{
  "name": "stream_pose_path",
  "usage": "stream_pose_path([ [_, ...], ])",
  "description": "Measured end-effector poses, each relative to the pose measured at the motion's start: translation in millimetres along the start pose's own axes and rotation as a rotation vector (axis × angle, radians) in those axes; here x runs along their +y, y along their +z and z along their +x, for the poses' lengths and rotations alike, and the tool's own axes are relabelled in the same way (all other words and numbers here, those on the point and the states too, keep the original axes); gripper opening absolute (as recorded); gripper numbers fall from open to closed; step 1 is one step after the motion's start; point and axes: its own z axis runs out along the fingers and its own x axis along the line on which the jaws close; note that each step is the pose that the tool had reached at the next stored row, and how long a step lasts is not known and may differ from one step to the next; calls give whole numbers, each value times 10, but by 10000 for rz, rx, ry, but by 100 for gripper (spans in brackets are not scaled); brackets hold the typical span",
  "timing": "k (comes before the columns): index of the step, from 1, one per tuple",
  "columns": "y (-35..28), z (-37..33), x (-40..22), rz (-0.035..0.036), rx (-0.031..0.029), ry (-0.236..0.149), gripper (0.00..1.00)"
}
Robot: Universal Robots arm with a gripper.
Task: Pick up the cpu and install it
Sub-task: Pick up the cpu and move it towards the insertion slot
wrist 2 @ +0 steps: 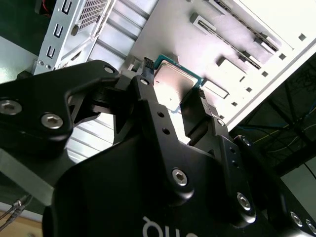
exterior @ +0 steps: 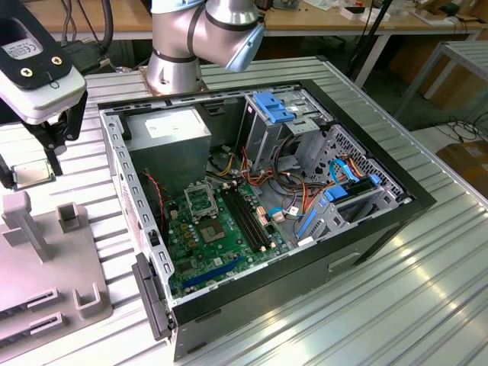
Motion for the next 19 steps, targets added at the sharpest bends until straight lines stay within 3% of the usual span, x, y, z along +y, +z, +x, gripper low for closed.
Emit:
stream_pose_path([
  [7, 3, -116, -5, 0, 0, 0, 47],
  [19, 8, -213, -9, 0, -17, 2, 47],
])
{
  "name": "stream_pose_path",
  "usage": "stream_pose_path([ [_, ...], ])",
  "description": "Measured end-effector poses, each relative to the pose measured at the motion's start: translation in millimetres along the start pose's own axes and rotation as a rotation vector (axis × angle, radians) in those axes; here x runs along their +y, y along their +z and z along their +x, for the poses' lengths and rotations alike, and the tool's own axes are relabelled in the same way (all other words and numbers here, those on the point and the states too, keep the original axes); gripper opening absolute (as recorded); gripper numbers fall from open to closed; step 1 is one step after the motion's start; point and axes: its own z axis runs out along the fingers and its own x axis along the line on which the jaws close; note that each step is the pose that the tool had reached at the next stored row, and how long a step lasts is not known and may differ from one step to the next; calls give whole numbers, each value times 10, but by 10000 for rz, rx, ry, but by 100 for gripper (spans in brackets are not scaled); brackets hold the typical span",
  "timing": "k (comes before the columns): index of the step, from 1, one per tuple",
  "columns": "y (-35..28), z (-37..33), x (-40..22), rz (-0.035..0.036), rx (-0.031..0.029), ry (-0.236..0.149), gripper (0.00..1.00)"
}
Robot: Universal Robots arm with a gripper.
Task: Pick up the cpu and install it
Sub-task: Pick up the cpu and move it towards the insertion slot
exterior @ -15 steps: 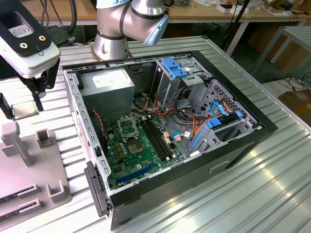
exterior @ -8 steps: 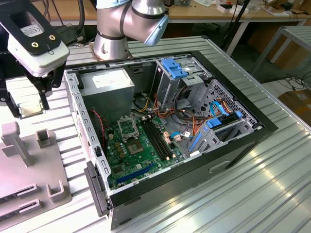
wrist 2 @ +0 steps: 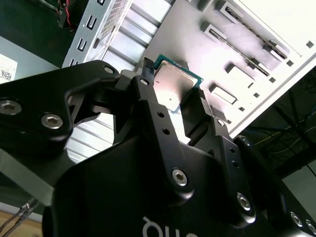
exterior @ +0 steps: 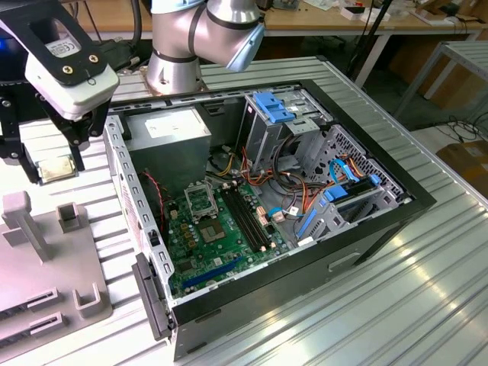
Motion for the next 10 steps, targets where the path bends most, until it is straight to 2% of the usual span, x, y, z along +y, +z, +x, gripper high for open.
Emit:
stream_pose_path([
  [10, 4, -54, -2, 1, -17, 0, 47],
])
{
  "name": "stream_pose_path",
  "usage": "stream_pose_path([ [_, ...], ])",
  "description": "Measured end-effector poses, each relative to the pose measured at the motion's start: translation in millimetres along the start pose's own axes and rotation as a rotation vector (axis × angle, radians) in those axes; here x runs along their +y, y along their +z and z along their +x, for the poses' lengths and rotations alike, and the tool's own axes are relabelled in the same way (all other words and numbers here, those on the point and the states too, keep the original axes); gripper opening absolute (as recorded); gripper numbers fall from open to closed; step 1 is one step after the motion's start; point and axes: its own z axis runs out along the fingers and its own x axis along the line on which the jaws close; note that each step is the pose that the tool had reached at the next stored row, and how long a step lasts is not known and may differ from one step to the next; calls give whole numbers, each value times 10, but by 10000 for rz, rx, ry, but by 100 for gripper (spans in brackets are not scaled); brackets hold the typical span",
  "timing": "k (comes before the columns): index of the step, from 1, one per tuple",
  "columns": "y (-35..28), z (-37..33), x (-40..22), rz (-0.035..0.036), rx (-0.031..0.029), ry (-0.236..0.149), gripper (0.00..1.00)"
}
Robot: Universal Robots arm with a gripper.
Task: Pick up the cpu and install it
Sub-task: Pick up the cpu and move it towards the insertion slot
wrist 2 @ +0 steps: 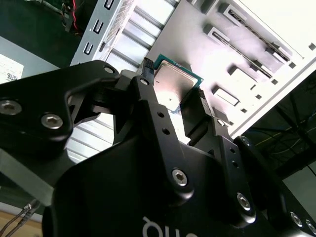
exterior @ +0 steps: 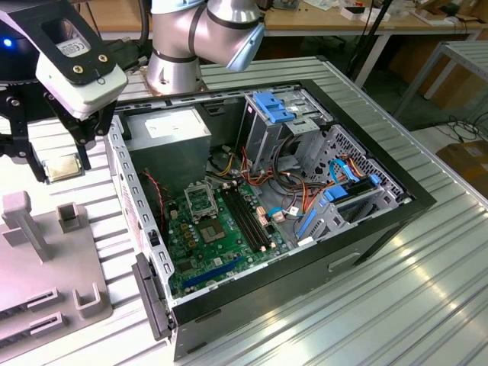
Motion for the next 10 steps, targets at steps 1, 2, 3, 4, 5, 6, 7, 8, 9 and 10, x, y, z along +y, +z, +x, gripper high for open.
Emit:
stream_pose_path([
  [1, 1, -5, 0, 0, -1, 0, 47],
  [2, 1, -9, 0, 0, -2, 0, 47],
  [3, 1, -14, 0, 1, -3, 0, 47],
  [4, 1, -19, -1, 1, -4, 0, 47],
  [5, 1, -24, -1, 1, -5, 0, 47],
  [6, 2, -29, -1, 1, -6, 0, 47],
  [7, 3, -34, -1, 1, -8, 0, 47],
  [8, 3, -40, -2, 1, -9, 0, 47],
  [9, 3, -47, -2, 1, -10, 0, 47],
  [10, 4, -53, -2, 0, -12, 0, 47],
])
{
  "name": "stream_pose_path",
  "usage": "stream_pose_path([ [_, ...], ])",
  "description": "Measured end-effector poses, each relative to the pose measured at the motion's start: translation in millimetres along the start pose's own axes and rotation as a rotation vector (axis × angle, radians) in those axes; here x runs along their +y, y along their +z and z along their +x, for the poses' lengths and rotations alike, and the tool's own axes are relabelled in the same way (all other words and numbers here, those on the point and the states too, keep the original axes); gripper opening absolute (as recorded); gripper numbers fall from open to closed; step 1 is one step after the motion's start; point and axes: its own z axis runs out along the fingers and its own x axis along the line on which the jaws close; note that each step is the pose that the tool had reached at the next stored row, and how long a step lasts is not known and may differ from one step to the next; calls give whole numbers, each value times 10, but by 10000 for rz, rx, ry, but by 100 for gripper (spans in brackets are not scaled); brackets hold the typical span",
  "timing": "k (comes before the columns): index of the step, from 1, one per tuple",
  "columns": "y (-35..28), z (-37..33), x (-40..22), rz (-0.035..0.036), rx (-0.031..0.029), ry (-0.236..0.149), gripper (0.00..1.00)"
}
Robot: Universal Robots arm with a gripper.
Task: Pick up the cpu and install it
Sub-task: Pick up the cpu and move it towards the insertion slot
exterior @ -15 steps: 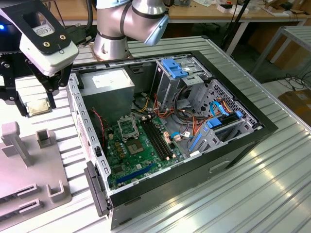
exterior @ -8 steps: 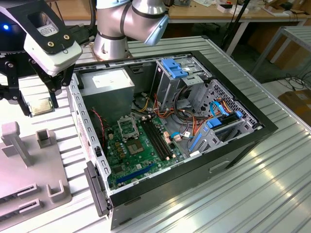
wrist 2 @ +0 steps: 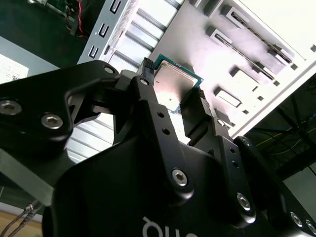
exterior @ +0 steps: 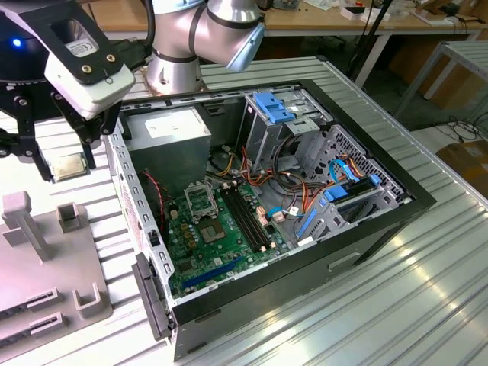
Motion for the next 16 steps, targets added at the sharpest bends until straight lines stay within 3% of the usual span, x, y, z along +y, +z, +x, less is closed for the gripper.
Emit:
stream_pose_path([
  [16, 6, -97, -4, 1, -19, 1, 47],
])
